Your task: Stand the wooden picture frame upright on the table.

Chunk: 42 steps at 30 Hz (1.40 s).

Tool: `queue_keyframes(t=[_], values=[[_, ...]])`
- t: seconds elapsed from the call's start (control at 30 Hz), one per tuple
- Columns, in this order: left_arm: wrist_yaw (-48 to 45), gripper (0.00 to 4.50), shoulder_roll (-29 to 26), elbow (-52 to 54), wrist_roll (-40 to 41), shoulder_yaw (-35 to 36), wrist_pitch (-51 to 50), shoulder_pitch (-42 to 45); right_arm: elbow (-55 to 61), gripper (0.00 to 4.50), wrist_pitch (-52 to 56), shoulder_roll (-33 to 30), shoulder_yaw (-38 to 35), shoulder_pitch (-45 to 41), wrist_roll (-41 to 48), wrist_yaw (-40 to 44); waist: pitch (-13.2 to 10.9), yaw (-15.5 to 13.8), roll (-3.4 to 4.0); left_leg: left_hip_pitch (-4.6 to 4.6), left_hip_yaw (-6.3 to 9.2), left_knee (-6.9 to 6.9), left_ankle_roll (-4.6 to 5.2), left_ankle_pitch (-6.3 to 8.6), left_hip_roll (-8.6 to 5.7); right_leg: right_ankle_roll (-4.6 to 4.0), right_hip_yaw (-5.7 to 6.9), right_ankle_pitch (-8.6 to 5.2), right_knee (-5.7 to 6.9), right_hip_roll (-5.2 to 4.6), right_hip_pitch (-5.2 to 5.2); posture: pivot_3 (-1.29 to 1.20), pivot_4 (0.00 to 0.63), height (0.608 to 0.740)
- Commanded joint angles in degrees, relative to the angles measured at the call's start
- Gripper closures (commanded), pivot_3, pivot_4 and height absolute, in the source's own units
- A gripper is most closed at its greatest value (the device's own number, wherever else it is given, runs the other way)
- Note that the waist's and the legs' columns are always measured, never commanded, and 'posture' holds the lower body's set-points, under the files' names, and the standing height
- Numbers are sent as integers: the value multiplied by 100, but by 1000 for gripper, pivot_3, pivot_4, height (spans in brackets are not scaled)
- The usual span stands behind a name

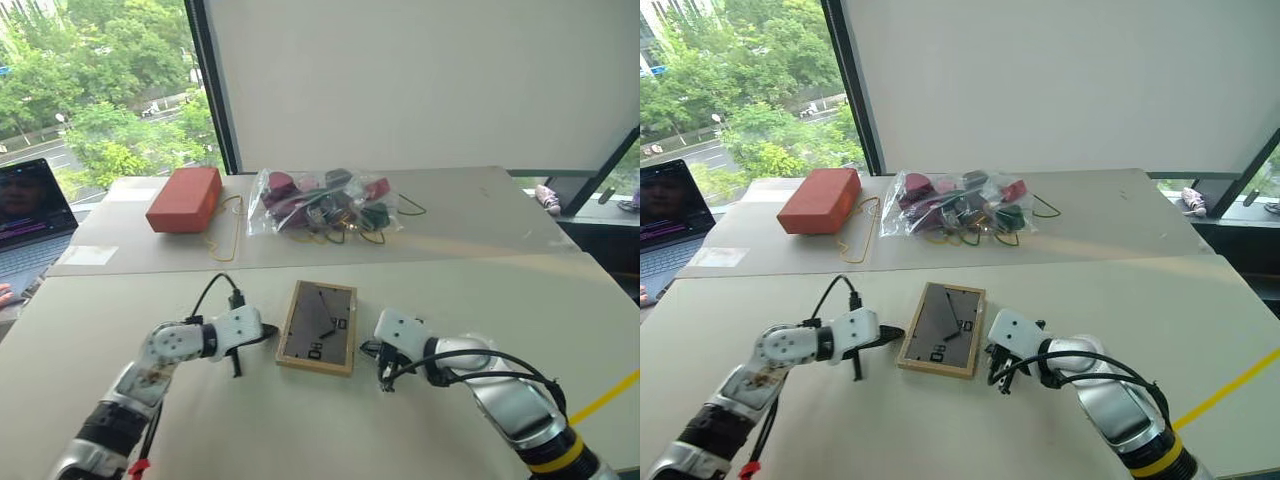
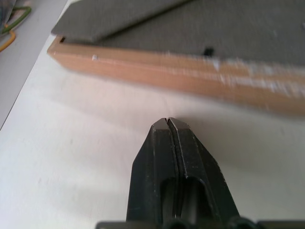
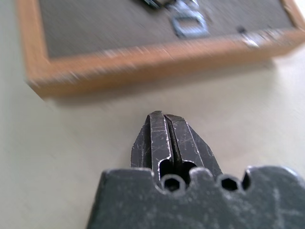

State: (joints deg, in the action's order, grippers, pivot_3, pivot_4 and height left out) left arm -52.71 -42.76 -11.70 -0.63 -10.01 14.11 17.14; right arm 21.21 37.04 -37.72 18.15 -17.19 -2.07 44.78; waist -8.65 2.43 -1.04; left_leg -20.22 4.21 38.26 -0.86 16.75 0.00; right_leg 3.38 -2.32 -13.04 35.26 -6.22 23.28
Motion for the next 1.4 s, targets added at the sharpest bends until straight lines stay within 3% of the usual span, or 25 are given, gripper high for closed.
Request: queue_keyframes(t=[0.03, 0.13, 0.2, 0.37, 0.53, 0.63, 0.9, 0.93, 0.97, 1.17, 1.23, 1.4], values=[[435, 3739, -355, -890, -673, 81, 1742, 115, -218, 4500, -159, -161, -232, 6, -88, -81, 0, -20, 0, 0, 0, 0, 0, 0, 0, 0, 1, 0, 0, 0, -2, 0, 150, 740], [1560, 2613, -482, -1848, -1990, -205, 3996, 682, -244, 4500, -173, -76, -228, -58, 5, -67, 0, -53, -2, 2, -1, 2, -1, -1, -1, 0, 1, 0, -4, -1, -6, 0, 150, 740], [2950, 1894, -446, -2353, -3348, -376, 5099, 1177, -180, 4500, -58, 115, -190, -153, 151, -35, 0, -102, -3, 1, -2, 3, -2, -1, -2, 0, 2, 1, -8, -1, -9, 0, 150, 740], [5456, 45, -375, -3259, -5521, -1146, 5860, 1965, -45, 4500, 261, 434, -15, -369, 261, 30, 0, -140, -2, -4, -4, 2, -3, -2, -4, 2, 1, 2, -6, -1, -3, 0, 150, 740], [7478, 45, -249, -3608, -7171, -2400, 5898, 2494, 120, 4500, 563, 577, 218, -471, 338, 52, 2, -213, 1, -7, -3, 2, -3, -2, -11, 13, 8, 5, 0, -8, -11, 0, 150, 740], [8428, 45, -80, -3736, -7707, -3002, 5779, 2714, 128, 4500, 634, 626, 309, -510, 310, 3, 16, -257, 18, -6, -3, 2, -4, -2, -17, 20, 10, 2, -5, -16, -17, 0, 150, 740], [9098, 45, 22, -3794, -7487, -3402, 6192, 2889, 81, 4500, 687, 585, 232, -522, 286, -138, 32, -310, 30, -7, -4, 2, -6, -3, -28, 33, 11, 0, -3, -27, -19, 0, 150, 740], [9117, 596, -12, -3772, -7460, -3416, 6225, 2876, 56, 4500, 671, 564, 214, -513, 292, -147, 32, -306, 30, -8, -4, 2, -6, -3, -28, 33, 10, 0, -3, -27, -19, 0, 150, 740], [9134, 753, -30, -3759, -7441, -3435, 6239, 2872, 41, 4500, 662, 550, 205, -508, 297, -157, 32, -295, 30, -8, -5, 2, -6, -3, -28, 33, 10, 0, -3, -27, -18, 0, 150, 740], [8992, 3051, -98, -3724, -7299, -3530, 6234, 2773, -24, 4500, 646, 483, 162, -547, 324, -161, 35, -252, 32, -8, -5, 1, -6, -3, -27, 33, 11, 0, -4, -26, -17, 0, 150, 740], [8958, 3358, -122, -3694, -7235, -3534, 6206, 2742, -20, 4500, 658, 443, 141, -554, 337, -146, 36, -253, 28, -9, -5, 1, -7, -3, -26, 33, 11, 0, -5, -26, -16, 0, 150, 740], [8876, 3359, -136, -3673, -7076, -3498, 6136, 2665, -193, 4500, 741, 168, -223, -610, 435, -99, 36, -248, 28, -9, -4, 2, -7, -3, -26, 33, 12, 0, -4, -26, -16, 0, 150, 740]])
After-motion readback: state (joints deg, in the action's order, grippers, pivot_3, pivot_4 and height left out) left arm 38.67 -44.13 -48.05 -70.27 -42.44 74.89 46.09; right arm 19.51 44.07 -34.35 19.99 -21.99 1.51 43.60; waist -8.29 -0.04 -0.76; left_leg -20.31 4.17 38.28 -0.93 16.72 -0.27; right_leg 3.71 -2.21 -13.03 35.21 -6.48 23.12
